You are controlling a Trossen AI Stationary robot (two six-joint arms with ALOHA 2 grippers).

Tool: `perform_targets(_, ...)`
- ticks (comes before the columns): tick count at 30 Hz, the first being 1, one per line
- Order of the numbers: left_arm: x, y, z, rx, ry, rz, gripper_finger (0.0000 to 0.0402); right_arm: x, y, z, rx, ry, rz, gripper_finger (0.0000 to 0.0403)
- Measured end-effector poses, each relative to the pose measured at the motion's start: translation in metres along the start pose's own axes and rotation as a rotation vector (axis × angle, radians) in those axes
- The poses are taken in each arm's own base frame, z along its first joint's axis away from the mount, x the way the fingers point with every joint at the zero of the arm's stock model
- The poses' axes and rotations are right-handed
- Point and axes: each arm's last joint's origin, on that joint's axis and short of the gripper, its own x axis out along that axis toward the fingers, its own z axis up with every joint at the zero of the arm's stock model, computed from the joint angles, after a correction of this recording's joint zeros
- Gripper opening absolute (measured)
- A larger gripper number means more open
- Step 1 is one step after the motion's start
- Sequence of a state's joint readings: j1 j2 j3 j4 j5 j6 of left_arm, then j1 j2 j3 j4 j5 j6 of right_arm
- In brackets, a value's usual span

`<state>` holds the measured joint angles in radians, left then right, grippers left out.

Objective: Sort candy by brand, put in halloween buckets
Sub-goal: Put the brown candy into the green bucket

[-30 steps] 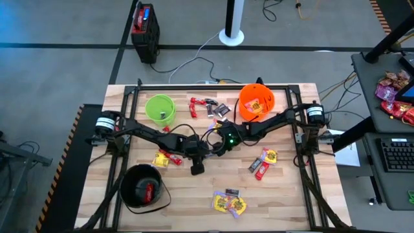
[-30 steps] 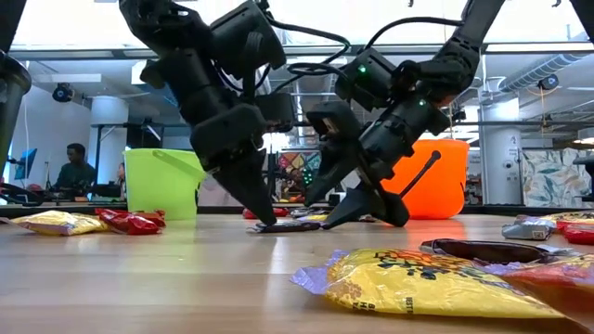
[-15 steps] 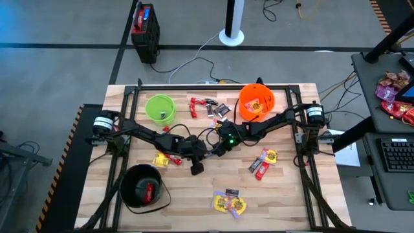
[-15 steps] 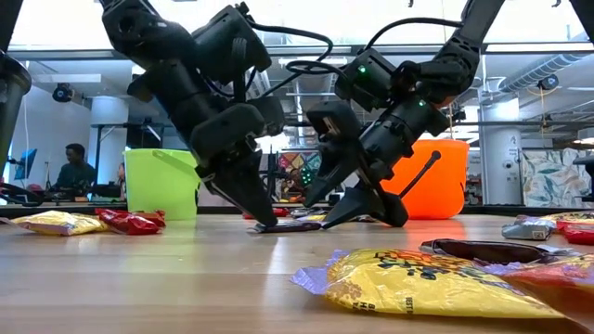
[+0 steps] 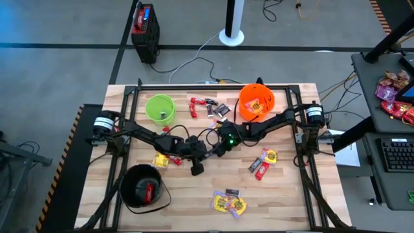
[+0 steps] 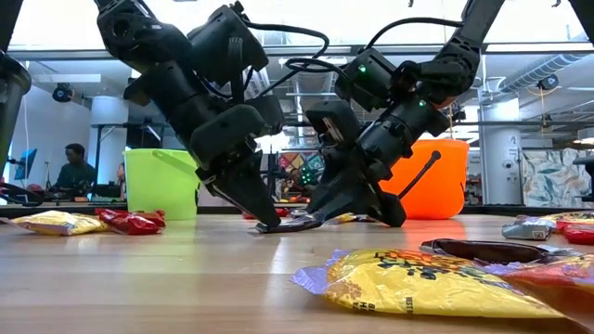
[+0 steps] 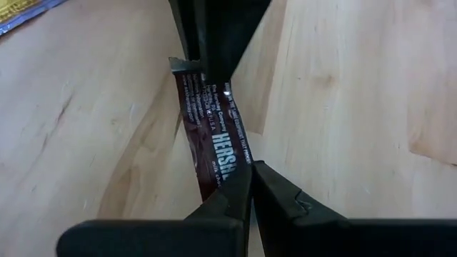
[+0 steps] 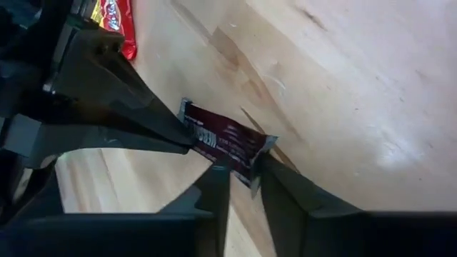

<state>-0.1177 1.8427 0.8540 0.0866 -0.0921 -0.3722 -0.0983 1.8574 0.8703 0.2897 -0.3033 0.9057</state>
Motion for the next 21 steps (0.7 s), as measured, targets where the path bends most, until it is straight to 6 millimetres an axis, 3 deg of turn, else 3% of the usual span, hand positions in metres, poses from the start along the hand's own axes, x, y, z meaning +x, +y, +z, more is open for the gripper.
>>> perform_targets(4, 0.000, 0.000, 0.000, 0.012, -0.003, -0.002, 0.0000, 0.007, -0.007, -0.003, -0.031, 0.014, -0.028, 0.0016)
perform_targets(9, -0.007, -0.001, 0.004, -0.002, -0.023, -0.008, 0.0000, 0.006, -0.006, -0.003, -0.076, 0.031, -0.013, 0.0009)
perform_targets(21, -0.061, -0.003, 0.029, 0.003, -0.150, -0.003, 0.0000, -0.027, 0.013, 0.005, -0.254, -0.028, -0.048, 0.0008)
